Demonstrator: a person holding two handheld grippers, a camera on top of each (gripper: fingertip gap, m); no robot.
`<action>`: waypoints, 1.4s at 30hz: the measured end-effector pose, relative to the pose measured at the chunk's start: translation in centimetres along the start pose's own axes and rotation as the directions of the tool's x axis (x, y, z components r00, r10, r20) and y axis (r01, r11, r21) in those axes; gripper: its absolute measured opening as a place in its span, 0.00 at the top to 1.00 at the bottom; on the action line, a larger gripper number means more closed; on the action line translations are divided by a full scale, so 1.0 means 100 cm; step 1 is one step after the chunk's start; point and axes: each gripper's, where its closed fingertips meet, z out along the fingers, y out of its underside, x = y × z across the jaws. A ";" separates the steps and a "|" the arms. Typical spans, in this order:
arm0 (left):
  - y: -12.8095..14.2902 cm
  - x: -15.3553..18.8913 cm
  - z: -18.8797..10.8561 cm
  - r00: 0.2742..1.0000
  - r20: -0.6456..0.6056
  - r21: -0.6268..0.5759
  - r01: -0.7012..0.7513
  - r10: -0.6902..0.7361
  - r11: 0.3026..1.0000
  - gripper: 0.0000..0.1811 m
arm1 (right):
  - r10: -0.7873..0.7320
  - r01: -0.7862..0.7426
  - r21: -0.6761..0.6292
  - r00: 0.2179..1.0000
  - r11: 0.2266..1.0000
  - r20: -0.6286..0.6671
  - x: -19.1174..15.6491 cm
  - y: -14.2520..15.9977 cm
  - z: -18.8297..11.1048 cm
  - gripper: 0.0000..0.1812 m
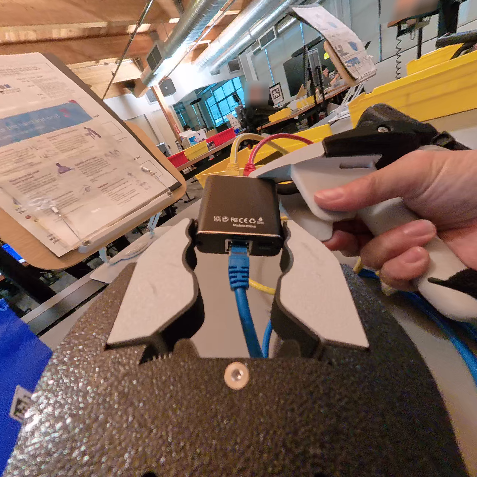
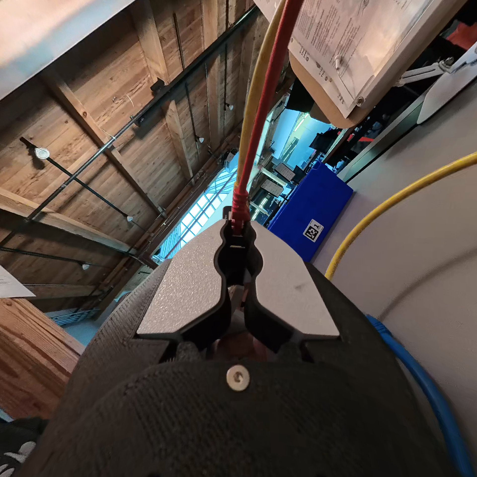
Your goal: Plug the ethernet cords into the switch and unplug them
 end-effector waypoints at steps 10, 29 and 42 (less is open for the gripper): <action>0.002 -0.004 0.000 0.996 0.059 -0.036 -0.057 0.059 0.998 0.65 | 0.007 -0.007 -0.019 1.000 1.000 0.007 0.003 0.001 0.007 0.94; 0.015 -0.045 -0.014 0.968 0.186 -0.008 0.175 -0.170 0.985 0.65 | -0.726 0.586 -0.605 0.687 0.540 0.017 -0.034 -0.045 -0.043 0.94; 0.014 -0.036 -0.009 0.980 0.125 -0.018 0.157 -0.153 0.987 0.65 | -0.895 0.002 -0.987 0.421 0.162 -0.146 0.120 -0.229 -0.103 0.95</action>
